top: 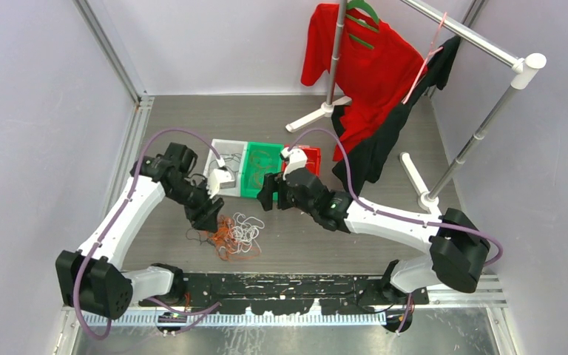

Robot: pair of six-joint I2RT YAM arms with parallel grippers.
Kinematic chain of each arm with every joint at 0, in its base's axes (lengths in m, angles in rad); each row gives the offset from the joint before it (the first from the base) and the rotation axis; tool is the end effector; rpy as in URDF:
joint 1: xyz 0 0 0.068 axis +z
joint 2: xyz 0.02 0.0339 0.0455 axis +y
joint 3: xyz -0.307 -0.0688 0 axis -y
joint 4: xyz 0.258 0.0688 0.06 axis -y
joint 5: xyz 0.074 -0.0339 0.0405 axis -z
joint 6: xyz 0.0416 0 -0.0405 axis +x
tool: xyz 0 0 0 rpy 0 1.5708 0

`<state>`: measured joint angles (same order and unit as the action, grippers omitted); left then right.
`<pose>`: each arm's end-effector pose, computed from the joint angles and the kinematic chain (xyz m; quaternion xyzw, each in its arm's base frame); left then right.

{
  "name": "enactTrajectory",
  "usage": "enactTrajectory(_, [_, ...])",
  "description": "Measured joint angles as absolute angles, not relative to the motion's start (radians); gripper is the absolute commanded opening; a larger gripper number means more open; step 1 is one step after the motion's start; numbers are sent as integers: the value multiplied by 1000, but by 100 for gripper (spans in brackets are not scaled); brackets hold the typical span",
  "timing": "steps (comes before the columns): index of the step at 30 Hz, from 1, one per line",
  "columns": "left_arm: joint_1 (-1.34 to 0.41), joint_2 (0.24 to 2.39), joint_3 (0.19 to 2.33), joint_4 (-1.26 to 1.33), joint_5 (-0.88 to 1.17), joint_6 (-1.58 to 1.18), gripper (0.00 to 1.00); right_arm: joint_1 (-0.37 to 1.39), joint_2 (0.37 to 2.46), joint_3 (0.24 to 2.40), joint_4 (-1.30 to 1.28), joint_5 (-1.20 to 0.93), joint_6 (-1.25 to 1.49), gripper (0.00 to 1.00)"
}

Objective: Untangle the cables
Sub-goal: Untie the cable.

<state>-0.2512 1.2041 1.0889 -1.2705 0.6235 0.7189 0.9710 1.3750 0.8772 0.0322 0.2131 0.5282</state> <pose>0.1809 -0.0715 0.3241 0.4670 0.8252 -0.2767 0.1563 0.1868 0.2576 0.2927 -0.1314 0.8379 0.2894 0.4437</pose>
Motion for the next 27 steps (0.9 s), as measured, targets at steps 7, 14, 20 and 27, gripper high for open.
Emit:
enactTrajectory(7, [-251, 1210, 970, -1204, 562, 770, 45, 1000, 1375, 845, 35, 226, 530, 77])
enactTrajectory(14, [-251, 1231, 923, -1110, 508, 774, 5, 1009, 1375, 845, 37, 231, 530, 73])
enactTrajectory(20, [-251, 1227, 937, -1095, 452, 790, 0, 1016, 1383, 855, 38, 234, 525, 75])
enactTrajectory(27, [-251, 1148, 1174, -1197, 472, 750, 0, 1048, 1401, 871, 129, 191, 475, 79])
